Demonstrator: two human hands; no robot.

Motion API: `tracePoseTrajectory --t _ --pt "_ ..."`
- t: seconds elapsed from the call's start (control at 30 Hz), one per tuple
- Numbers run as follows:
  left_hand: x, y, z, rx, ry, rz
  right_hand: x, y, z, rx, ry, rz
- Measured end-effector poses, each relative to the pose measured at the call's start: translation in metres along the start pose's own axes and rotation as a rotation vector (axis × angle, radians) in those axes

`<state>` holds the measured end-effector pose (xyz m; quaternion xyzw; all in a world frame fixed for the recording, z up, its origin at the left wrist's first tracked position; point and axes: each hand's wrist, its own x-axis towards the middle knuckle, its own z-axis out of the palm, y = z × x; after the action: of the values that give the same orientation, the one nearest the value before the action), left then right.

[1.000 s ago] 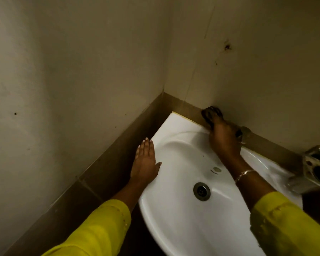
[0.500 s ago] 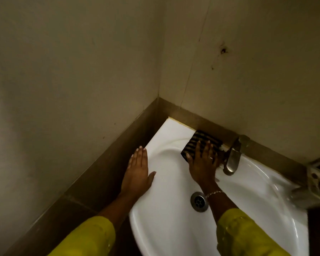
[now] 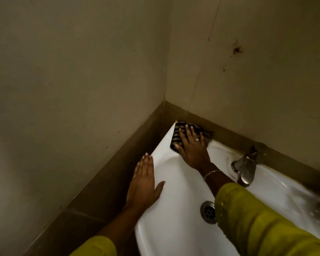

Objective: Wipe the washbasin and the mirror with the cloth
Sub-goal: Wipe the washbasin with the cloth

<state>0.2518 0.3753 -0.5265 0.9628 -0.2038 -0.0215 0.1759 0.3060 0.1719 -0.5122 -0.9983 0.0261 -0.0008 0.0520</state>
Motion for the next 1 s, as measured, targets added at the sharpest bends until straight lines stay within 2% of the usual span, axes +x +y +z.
tracePoseTrajectory --t 0.17,0.33,0.5,0.67,0.73,0.83,0.9,1.0 --pt "0.000 -0.001 0.003 0.003 0.008 0.019 0.020 -0.005 -0.007 0.016 -0.004 -0.150" --pt "-0.001 0.001 0.001 -0.051 0.022 0.005 0.037 -0.024 -0.014 0.017 -0.163 -0.229" --pt "-0.004 0.005 -0.006 -0.289 0.057 -0.056 0.012 -0.048 -0.001 0.088 -0.078 -0.393" --pt "-0.003 0.006 -0.006 -0.284 0.167 -0.025 -0.026 -0.077 0.016 0.207 0.057 -0.564" --pt "-0.004 0.006 -0.007 -0.269 0.198 -0.014 -0.039 -0.081 0.024 0.270 0.105 -0.564" --pt "-0.005 0.006 -0.008 -0.283 0.242 0.002 -0.040 -0.090 0.018 0.357 0.083 -0.483" --pt "-0.005 0.006 -0.009 -0.322 0.260 -0.024 -0.033 -0.100 0.011 0.285 0.100 -0.423" --pt "-0.005 0.006 -0.007 -0.259 0.257 -0.020 -0.029 -0.112 0.015 0.196 0.180 -0.371"
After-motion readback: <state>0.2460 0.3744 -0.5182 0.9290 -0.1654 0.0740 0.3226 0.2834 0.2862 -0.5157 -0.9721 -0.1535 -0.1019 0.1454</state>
